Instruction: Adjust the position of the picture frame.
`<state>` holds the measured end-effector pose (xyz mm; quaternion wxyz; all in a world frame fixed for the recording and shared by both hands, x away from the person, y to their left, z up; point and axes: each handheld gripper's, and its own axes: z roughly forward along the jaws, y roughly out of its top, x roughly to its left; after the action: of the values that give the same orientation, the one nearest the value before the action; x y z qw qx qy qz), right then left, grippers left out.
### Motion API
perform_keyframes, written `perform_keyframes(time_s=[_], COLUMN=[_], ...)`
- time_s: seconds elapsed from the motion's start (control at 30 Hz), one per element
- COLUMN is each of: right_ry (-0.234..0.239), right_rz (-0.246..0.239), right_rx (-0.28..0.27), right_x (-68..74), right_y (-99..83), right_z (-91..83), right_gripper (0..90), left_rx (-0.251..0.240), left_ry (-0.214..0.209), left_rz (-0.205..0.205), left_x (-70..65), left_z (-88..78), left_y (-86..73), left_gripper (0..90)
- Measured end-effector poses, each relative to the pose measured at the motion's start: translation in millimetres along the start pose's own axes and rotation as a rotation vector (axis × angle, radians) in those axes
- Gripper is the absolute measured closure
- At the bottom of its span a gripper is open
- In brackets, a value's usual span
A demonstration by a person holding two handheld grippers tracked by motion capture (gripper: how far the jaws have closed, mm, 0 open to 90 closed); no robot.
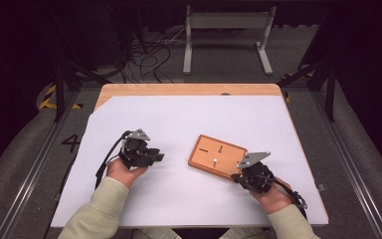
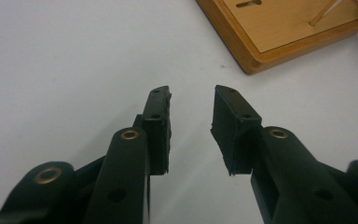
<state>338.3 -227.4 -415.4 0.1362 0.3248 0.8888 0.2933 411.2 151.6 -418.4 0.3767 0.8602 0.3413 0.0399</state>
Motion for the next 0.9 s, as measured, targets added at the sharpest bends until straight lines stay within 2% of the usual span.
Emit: perform_keyframes(time_s=[0.17, 0.23, 0.3, 0.33, 0.37, 0.4, 0.5, 0.77, 0.9], right_ry=[-0.130, -0.145, -0.202, -0.213, -0.213, -0.224, -0.236, -0.226, -0.248], right_rz=[0.104, 0.118, 0.185, 0.202, 0.202, 0.223, 0.240, 0.252, 0.256], right_rx=[-0.055, -0.052, -0.010, -0.003, -0.003, 0.007, 0.038, 0.076, 0.095], right_x=[-24.1, -28.1, -45.7, -50.2, -50.2, -58.3, -67.6, -73.8, -75.3], right_y=[-0.1, -0.6, -2.6, -2.9, -2.9, -3.2, -2.2, 0.3, 3.1], right_z=[-9.2, -8.7, -3.3, -1.7, -1.7, 1.7, 8.8, 25.0, 30.2], right_gripper=[90.0, 90.0, 90.0, 90.0, 90.0, 90.0, 90.0, 90.0, 90.0], left_rx=[0.009, 0.007, 0.009, 0.009, 0.009, 0.007, 0.011, 0.011, 0.014], left_ry=[0.001, 0.002, 0.006, 0.008, 0.008, 0.009, 0.010, 0.015, 0.018], left_rz=[-0.007, -0.009, -0.013, -0.016, -0.016, -0.020, -0.025, -0.043, -0.041], left_x=[-1.6, -2.1, -2.2, -2.1, -2.1, -1.9, -1.3, 0.4, 0.3], left_z=[-2.1, -2.7, -4.3, -4.7, -4.7, -5.1, -6.8, -9.1, -9.7], left_y=[-2.1, -3.0, -5.7, -6.3, -6.3, -7.4, -10.2, -13.9, -14.3], left_gripper=[65.5, 65.1, 64.9, 64.5, 64.2, 63.7, 63.0, 60.5, 58.8])
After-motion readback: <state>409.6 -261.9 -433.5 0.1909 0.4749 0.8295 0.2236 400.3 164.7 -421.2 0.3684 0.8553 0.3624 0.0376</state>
